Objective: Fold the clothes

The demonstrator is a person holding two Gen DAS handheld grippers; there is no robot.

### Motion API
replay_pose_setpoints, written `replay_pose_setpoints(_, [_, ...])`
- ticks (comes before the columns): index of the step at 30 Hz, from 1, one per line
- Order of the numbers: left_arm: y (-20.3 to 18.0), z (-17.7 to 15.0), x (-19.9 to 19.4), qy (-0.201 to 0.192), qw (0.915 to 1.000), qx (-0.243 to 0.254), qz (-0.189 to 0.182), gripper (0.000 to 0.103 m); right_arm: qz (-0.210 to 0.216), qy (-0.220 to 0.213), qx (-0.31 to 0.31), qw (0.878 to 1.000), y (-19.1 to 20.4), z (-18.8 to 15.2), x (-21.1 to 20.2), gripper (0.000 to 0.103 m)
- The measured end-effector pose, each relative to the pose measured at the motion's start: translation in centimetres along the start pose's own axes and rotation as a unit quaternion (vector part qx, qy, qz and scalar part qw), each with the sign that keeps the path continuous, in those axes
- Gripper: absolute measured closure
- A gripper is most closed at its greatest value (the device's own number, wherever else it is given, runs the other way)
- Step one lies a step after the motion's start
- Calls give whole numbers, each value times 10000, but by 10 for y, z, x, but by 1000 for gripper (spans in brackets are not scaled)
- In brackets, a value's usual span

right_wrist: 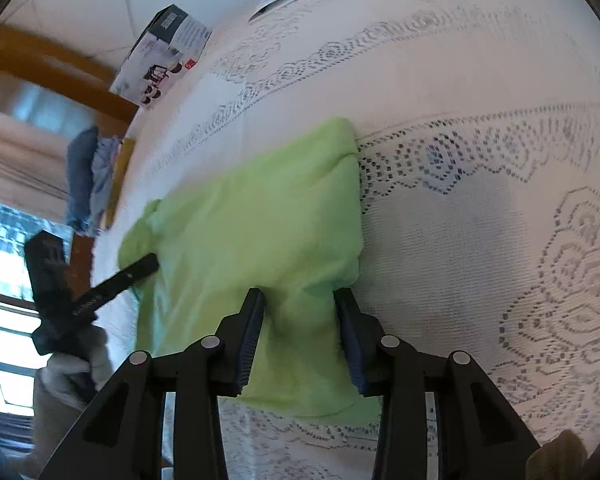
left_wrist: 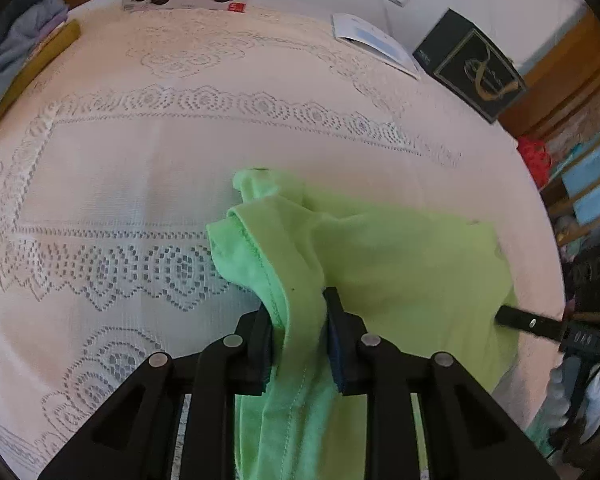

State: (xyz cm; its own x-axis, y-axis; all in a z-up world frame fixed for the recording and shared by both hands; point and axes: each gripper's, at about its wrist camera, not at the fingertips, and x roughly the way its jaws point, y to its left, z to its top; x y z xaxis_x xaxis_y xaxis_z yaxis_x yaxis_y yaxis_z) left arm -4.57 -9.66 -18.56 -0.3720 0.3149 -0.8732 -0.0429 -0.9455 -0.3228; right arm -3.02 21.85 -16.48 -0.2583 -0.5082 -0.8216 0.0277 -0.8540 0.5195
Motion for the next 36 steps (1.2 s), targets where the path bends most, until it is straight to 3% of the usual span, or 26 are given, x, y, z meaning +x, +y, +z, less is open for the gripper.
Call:
replay_pose_setpoints(3, [-6, -2, 1, -42, 9999, 106, 98, 80, 96, 36, 95, 9999, -3, 1, 0, 65])
replay_pose_setpoints(7, [-6, -1, 4, -71, 9999, 51, 72, 80, -319, -8, -124, 9994, 12, -2, 3, 65])
replay_pose_setpoints(15, [-9, -5, 2, -155, 9995, 113, 232, 80, -466, 247, -145, 9985, 16, 5, 8, 65])
replay_pose_setpoints(18, [-11, -5, 2, -138, 9994, 70, 322, 82, -795, 151, -317, 9962, 20, 0, 8, 77])
replay_pose_setpoints(21, [-14, -6, 3, -171, 9988, 201, 409, 84, -964, 60, -373, 9946, 22, -6, 8, 82])
replay_pose_setpoints(25, [-14, -5, 4, -187, 9988, 230, 402, 84, -1239, 43, -564, 9907, 29, -7, 9, 83])
replay_pose_setpoints(31, [-14, -5, 4, -193, 9987, 237, 404, 84, -1242, -39, -510, 9909, 26, -8, 7, 83])
replay_pose_setpoints(36, [-15, -4, 6, -197, 9988, 166, 422, 87, -1508, 6, -938, 9841, 40, -9, 12, 91])
